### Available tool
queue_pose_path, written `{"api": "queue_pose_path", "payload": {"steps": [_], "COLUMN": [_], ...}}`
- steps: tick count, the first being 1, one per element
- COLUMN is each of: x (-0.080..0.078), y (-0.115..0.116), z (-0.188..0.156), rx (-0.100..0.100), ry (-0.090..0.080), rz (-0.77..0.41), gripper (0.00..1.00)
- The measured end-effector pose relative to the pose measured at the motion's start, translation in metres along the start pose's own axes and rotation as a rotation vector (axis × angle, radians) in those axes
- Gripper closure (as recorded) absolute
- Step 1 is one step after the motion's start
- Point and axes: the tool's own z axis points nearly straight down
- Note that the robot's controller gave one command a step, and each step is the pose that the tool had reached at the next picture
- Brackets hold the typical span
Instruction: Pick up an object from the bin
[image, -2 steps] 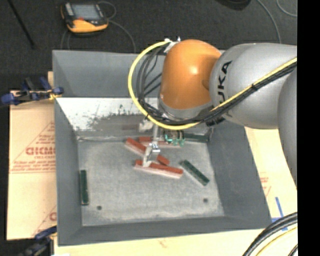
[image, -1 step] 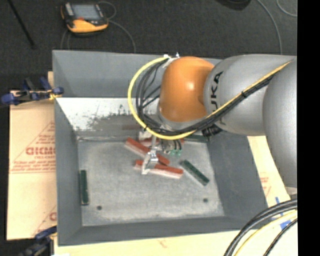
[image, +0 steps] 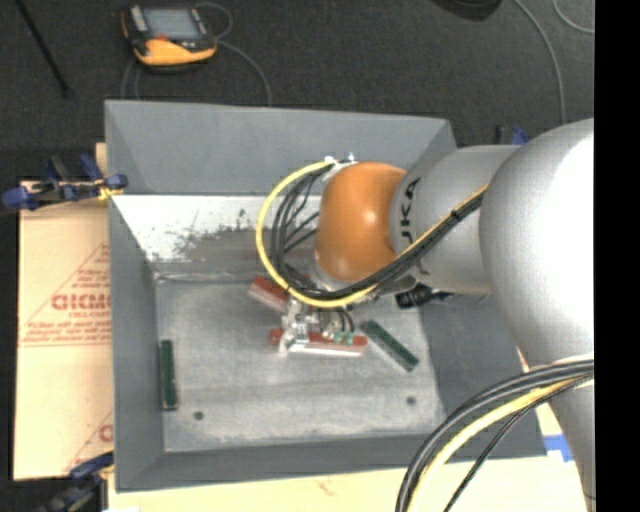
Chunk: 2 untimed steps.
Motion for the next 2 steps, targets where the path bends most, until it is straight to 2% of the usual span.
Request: {"api": "queue_pose_path", "payload": {"steps": [1, 2], "x": [0.0, 0.006], "y": [0.0, -0.011], "z": [0.0, -0.048], "rx": [0.0, 0.002], "ry": [0.0, 0.001], "rz": [0.001, 0.005], "gripper": [1.0, 1.0]}}
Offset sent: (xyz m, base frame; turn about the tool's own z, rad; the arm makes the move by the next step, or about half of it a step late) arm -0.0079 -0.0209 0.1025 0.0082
